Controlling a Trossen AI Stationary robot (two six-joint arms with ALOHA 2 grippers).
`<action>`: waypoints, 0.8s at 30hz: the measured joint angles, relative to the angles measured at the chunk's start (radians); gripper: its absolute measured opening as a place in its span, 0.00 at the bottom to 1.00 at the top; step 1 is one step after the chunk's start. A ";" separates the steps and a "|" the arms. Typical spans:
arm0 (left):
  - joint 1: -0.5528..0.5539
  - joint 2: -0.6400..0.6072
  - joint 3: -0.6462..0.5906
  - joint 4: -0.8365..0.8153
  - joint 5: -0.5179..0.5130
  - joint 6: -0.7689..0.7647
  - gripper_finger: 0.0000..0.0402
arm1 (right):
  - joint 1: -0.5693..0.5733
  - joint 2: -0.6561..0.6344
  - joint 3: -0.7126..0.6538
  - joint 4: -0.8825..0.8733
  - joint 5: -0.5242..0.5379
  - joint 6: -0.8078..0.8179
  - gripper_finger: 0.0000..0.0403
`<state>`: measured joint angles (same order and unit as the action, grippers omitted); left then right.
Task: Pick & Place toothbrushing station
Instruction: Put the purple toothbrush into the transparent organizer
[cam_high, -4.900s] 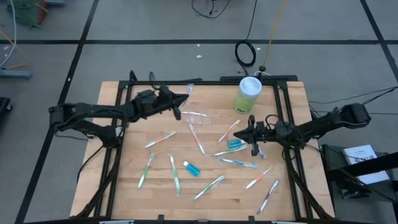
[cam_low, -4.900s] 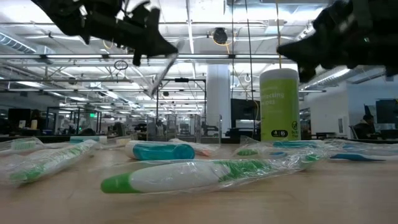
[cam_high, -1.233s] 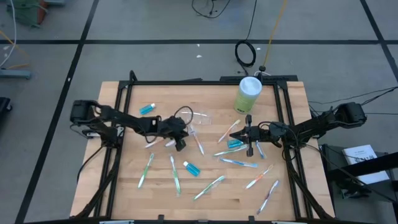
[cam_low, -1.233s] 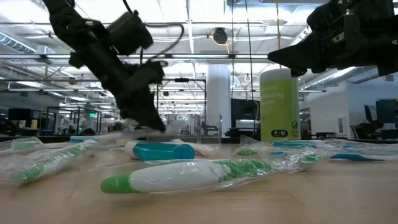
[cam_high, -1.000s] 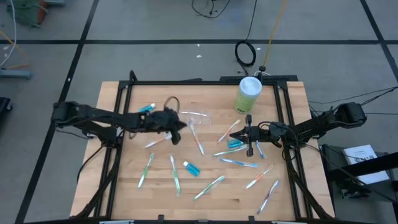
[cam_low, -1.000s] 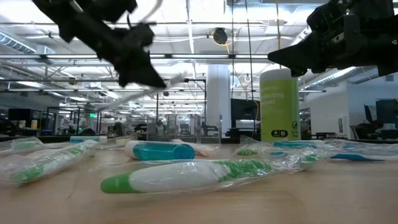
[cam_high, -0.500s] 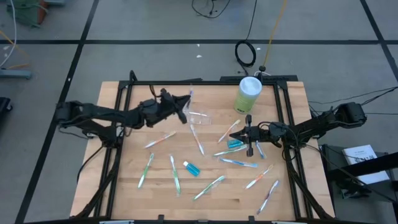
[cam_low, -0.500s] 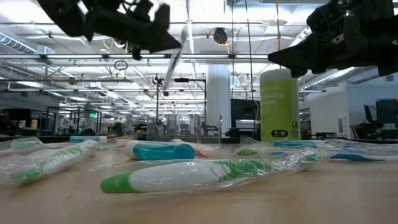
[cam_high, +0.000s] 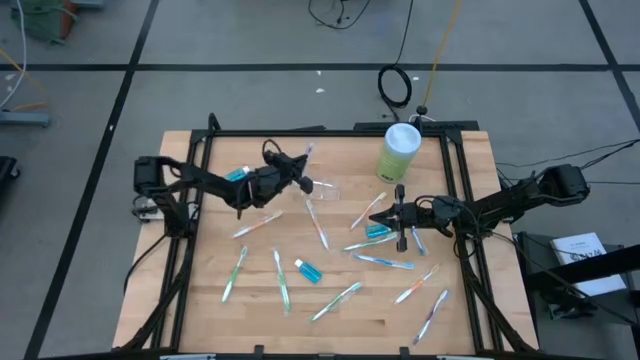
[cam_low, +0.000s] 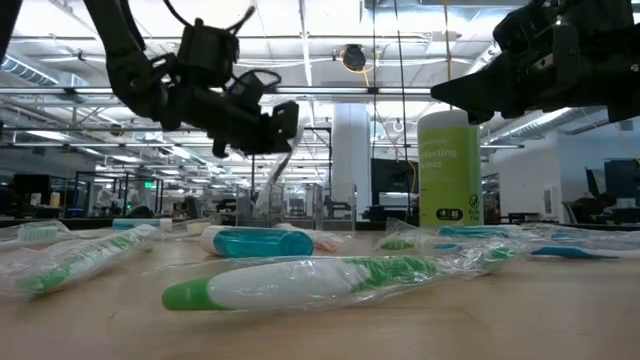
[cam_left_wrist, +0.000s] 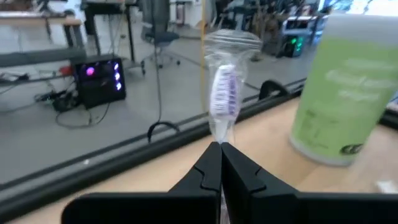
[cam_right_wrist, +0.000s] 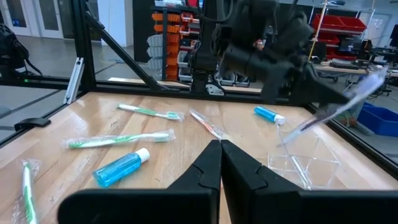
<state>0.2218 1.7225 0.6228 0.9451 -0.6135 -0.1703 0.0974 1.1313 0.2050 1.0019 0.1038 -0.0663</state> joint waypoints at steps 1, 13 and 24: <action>0.000 0.012 0.000 -0.001 -0.002 -0.009 0.00 | 0.000 0.000 0.000 0.000 0.000 -0.001 0.00; -0.021 -0.022 0.000 0.005 0.000 0.009 0.00 | 0.000 0.000 0.000 0.001 0.000 0.000 0.00; -0.023 -0.049 0.001 -0.137 0.029 -0.056 0.02 | 0.000 0.000 0.000 0.002 0.000 0.000 0.00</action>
<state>0.1991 1.6733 0.6235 0.8079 -0.5847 -0.2263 0.0975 1.1313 0.2050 1.0038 0.1040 -0.0658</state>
